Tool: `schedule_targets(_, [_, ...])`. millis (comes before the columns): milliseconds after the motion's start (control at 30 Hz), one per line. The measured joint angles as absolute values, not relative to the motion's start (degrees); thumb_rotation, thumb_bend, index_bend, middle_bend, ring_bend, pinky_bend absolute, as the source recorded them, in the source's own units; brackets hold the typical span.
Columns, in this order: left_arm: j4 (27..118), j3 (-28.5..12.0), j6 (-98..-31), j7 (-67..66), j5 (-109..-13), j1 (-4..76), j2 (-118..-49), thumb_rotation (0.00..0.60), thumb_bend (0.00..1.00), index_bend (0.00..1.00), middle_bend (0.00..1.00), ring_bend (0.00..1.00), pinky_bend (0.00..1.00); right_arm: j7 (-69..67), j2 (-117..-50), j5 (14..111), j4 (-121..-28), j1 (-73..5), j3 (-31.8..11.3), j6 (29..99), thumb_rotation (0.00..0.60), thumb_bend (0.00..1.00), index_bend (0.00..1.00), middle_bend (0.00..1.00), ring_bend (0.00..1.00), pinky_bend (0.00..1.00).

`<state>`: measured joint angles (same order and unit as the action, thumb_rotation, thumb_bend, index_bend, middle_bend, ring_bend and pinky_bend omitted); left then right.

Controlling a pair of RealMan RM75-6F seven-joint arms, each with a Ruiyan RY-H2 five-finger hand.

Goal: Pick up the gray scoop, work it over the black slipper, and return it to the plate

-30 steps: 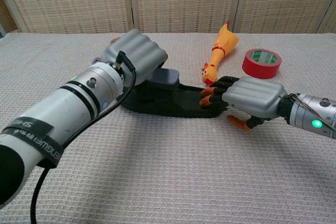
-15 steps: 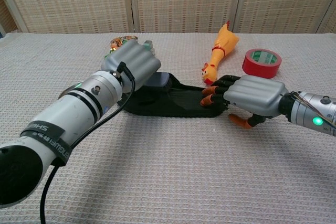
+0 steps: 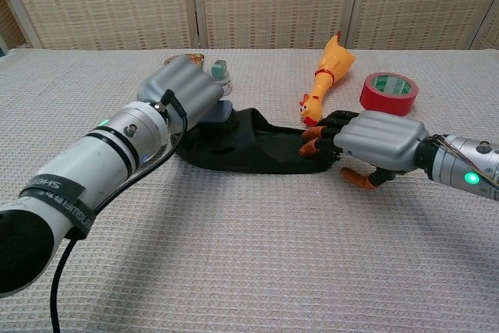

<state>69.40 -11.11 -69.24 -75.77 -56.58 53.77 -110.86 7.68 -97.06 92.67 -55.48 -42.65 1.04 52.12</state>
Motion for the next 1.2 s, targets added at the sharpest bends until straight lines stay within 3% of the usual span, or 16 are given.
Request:
schedule_targets(533, [63.56,-8.49,-71.02,-84.34,-61.83,56.45,-116.9,0.6,0.57,0.86,0.96,0.76,1.0,7.7,-97.46,91.78,-55.0,-42.71,1.28,51.8,0.6,0.55,0.2,0.07,0.0,0.01])
schedule_targets(1200, [56.2,-9.93,-67.85,-83.2,-61.77,55.78,-117.25,0.6,0.57,0.86,0.96,0.76,1.0,7.84,-97.04,91.18,-55.28,-42.78,1.4,51.66,0.6,0.55,0.19,0.07,0.0,0.01])
